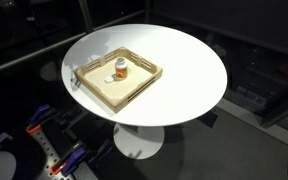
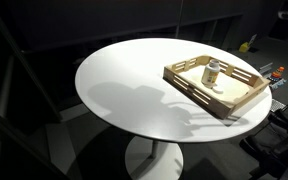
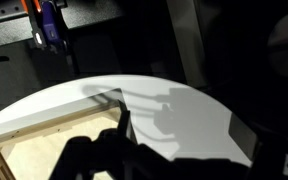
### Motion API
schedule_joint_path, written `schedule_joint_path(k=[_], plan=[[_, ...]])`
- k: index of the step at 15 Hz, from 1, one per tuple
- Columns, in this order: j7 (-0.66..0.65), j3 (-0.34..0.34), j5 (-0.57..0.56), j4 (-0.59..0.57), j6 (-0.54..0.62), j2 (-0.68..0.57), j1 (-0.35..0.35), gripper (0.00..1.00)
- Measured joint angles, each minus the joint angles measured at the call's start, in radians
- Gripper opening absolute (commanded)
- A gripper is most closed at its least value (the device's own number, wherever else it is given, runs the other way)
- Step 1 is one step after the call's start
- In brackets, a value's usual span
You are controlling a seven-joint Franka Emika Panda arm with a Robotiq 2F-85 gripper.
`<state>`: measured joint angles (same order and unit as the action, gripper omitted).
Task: Place the lid on the white bottle
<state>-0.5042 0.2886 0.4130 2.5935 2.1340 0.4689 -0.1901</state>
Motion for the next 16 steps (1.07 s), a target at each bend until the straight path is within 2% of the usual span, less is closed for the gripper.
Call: schedule_joint_path(k=[4, 9, 16], plan=[[0.0, -0.005, -0.014, -0.007, 0.007, -0.011, 0.015, 1.0], [-0.002, -0.01, -0.092, -0.027, 0.054, -0.07, 0.074, 1.0], [-0.046, -0.016, -0.254, -0.021, 0.203, -0.209, 0.135, 1.0]])
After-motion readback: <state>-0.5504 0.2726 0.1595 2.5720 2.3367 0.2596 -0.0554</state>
